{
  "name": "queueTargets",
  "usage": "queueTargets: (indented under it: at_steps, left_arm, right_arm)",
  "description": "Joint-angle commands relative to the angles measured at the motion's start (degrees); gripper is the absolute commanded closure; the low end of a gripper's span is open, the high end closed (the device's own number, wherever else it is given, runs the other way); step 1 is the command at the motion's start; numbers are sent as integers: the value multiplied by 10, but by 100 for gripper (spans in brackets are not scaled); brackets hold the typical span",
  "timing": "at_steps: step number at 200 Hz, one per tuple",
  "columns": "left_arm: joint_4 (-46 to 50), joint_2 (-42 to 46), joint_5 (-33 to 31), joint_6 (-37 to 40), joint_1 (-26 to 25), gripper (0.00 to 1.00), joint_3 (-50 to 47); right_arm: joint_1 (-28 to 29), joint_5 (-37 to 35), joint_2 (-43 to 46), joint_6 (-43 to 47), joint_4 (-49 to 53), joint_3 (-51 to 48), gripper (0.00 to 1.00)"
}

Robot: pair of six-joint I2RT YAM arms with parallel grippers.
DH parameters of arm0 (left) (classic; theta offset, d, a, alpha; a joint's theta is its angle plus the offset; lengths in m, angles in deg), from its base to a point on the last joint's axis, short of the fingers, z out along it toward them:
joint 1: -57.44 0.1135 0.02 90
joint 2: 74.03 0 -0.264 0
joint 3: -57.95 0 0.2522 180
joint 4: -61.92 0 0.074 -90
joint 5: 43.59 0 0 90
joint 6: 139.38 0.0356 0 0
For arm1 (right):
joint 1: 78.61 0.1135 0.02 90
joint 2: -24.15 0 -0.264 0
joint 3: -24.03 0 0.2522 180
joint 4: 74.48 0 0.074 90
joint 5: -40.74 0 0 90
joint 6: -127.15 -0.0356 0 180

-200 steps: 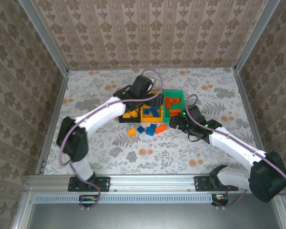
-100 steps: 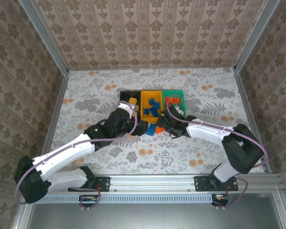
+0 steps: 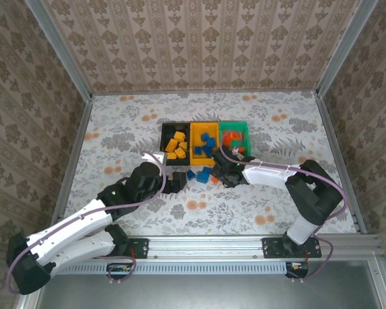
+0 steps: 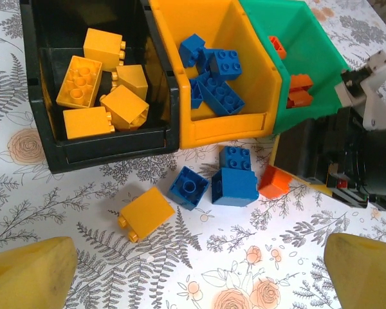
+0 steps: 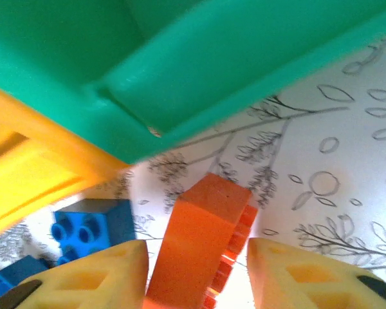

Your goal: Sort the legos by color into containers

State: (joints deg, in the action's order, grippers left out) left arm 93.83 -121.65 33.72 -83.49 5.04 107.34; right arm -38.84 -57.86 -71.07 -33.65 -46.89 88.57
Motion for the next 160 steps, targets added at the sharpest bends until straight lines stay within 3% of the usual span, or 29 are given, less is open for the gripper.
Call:
queueTargets:
  at_steps: [1,55,104,129,160]
  left_arm:
    - [21,7,-11,-12,7,0,-6]
    - [23,9,-1,-20,8,0,-17]
    - [27,8,7,-28,10,0,-32]
    - [28,8,8,-41,9,0,-46]
    - [26,8,12,-55,10,0,-61]
  right_arm:
    - [2,-13,14,-15,25,-29,63]
    - [-14,-19,128,63,82,-65,82]
    - [-82,-9,281,222,215,-17,84]
    - [-119,-3,266,301,258,56,84]
    - [-146,10,175,349,241,139,83]
